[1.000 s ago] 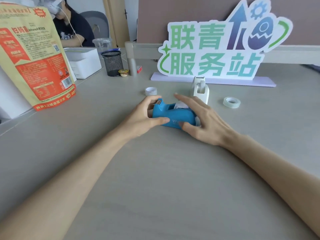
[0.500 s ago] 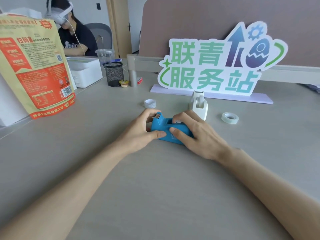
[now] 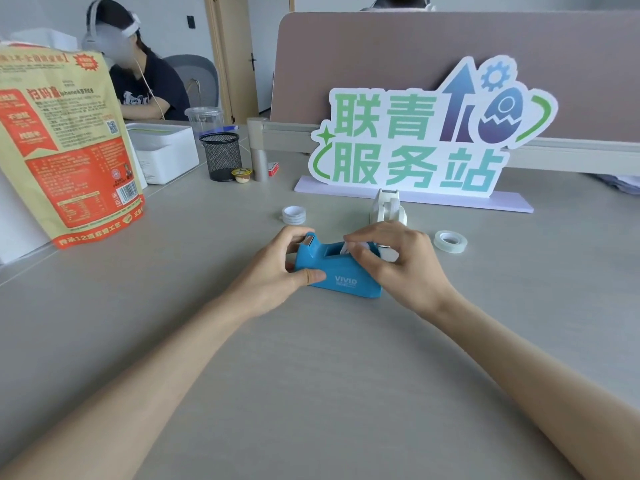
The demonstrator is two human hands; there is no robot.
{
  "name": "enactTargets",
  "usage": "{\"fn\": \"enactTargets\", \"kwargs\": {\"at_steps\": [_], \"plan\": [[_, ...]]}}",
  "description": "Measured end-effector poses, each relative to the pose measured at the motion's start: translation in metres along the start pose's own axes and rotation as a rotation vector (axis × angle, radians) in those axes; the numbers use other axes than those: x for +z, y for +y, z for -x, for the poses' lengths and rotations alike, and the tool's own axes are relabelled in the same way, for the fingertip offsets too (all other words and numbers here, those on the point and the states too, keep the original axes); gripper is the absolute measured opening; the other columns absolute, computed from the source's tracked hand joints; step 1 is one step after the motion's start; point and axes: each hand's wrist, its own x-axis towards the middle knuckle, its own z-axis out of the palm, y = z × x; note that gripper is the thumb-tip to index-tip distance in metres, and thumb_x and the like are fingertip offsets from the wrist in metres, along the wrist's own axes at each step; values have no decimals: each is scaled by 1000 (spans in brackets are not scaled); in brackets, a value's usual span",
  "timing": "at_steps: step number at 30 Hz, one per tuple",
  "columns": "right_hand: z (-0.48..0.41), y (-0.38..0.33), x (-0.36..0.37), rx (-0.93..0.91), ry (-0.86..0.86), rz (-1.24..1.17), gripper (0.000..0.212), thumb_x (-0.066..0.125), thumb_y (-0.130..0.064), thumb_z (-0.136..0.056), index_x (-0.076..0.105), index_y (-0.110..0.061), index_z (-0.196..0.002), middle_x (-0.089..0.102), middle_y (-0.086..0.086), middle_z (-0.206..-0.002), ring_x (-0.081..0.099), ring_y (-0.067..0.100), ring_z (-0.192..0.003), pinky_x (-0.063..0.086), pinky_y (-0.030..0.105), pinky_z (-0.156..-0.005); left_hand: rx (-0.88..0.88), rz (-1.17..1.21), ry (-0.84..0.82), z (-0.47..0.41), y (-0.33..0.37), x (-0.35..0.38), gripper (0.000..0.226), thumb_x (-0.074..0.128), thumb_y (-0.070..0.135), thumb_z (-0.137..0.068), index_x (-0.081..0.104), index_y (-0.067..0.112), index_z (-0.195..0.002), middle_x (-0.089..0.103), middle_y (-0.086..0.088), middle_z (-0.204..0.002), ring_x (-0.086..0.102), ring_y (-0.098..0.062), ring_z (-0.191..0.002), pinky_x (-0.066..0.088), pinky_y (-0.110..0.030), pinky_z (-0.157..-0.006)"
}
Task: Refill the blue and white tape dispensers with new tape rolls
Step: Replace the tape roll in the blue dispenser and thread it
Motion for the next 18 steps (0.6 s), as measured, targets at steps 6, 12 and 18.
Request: {"fn": "enactTargets", "kwargs": {"at_steps": [6,12,18], "plan": [[3,-11,3,14,178,-106,13,65,-17,-91,76,-20,-96,71,-19,-98,57,-1,-101,42,14,-89,-1,14,26,-2,0,3,53,78,12,-75,49,48,-103,59,12,-115,64,-14,-106,52,-42,-95],[20,-25,6,144,210,-287,9,68,-19,-89,74,-23,-94,71,-18,-90,59,-2,-88,44,12,-78,-9,-41,83,-16,-1,14,51,77,14,-77,48,30,-116,59,9,-117,57,-13,-117,48,-36,-99],[28,-20,8,305,96,-421,11,74,-12,-84,71,-20,-89,76,-7,-88,70,6,-85,56,25,-83,190,-457,205,-8,5,22,68,72,23,-82,38,16,-140,44,-1,-140,39,-15,-128,34,-26,-102]]}}
